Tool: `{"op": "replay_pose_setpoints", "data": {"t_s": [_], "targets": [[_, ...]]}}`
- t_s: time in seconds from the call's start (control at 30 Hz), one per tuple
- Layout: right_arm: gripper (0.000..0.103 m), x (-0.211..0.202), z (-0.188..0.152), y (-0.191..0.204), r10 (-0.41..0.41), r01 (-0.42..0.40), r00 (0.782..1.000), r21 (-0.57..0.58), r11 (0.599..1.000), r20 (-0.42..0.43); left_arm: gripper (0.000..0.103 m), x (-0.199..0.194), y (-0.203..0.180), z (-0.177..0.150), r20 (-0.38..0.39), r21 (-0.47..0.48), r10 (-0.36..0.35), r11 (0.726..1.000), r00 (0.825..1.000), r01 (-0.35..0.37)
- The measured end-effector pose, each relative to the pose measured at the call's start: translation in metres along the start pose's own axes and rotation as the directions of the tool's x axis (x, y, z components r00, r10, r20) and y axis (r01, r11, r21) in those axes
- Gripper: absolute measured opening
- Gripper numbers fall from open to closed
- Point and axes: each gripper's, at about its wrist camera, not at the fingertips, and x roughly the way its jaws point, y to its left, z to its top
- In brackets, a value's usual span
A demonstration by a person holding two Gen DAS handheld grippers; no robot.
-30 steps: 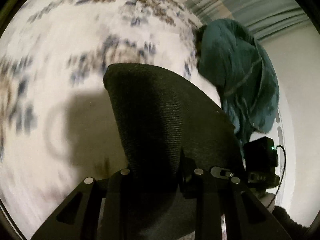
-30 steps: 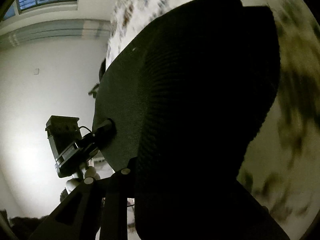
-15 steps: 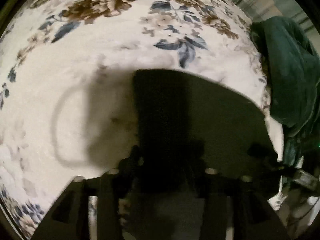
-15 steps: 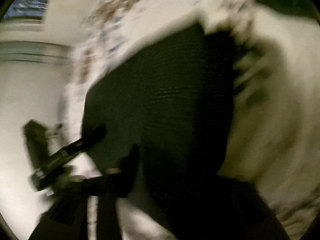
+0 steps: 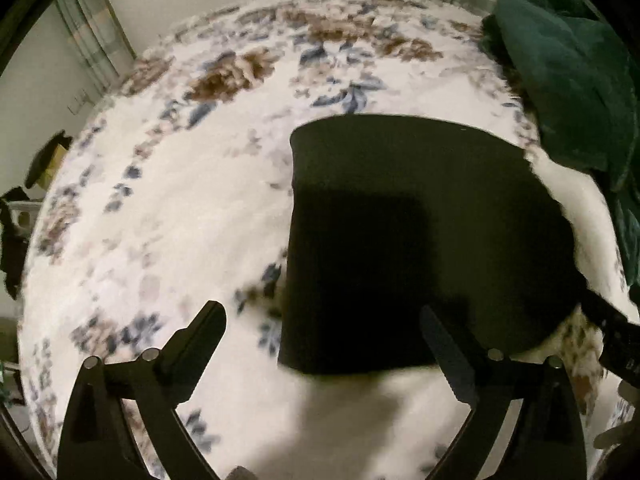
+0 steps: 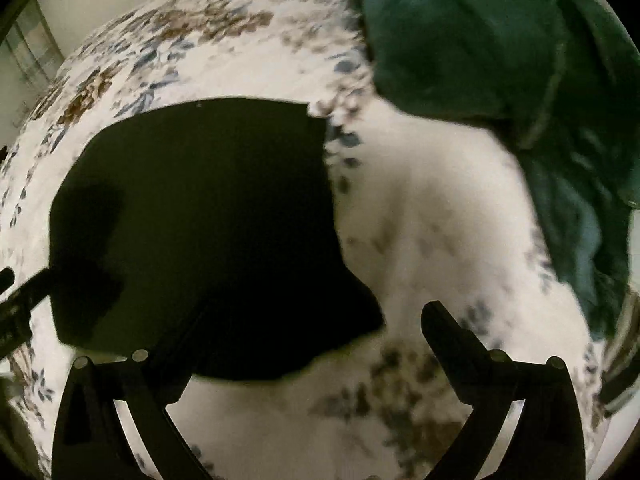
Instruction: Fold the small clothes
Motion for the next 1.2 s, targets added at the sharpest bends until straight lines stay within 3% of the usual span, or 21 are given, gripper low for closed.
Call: {"op": "replay_pose_setpoints", "data": {"t_s": [0.1, 0.43, 0.77, 0.97, 1.2], "targets": [[0.103, -0.055, -0.019, 0.003, -0.054, 0.054, 0.997, -0.003, 0.999, 0.063, 0.099, -0.045, -0.005, -0.013, 0.029, -0.011, 0.001, 1.0, 1.0, 0.0], [0.103, -0.241, -0.085, -0.021, -0.047, 0.048, 0.984, -0.004, 0.999, 0.17, 0.099, -0.227, -0.012, -0.064, 0.147, -0.046, -0.024, 0.998, 0.989, 0.031], [0.103, -0.455, -0.167, -0.057, -0.037, 0.041, 0.939, -0.004, 0.999, 0.343, 0.099, -0.403, -0.02, -0.117, 0.312, -0.031, 0.001, 0.999, 0.95, 0.009], [0.103, -0.559, -0.214, -0.074, -0.008, 0.014, 0.901, -0.01, 1.0, 0.433, 0.099, -0.475, -0.02, -0.148, 0.374, -0.051, -0.003, 0.998, 0.927, 0.024], [0.103, -0.641, -0.263, -0.094, 0.018, -0.013, 0.866, -0.013, 1.0, 0.5, 0.099, -0.529, -0.022, -0.178, 0.424, -0.058, -0.008, 0.998, 0.906, 0.036]]}}
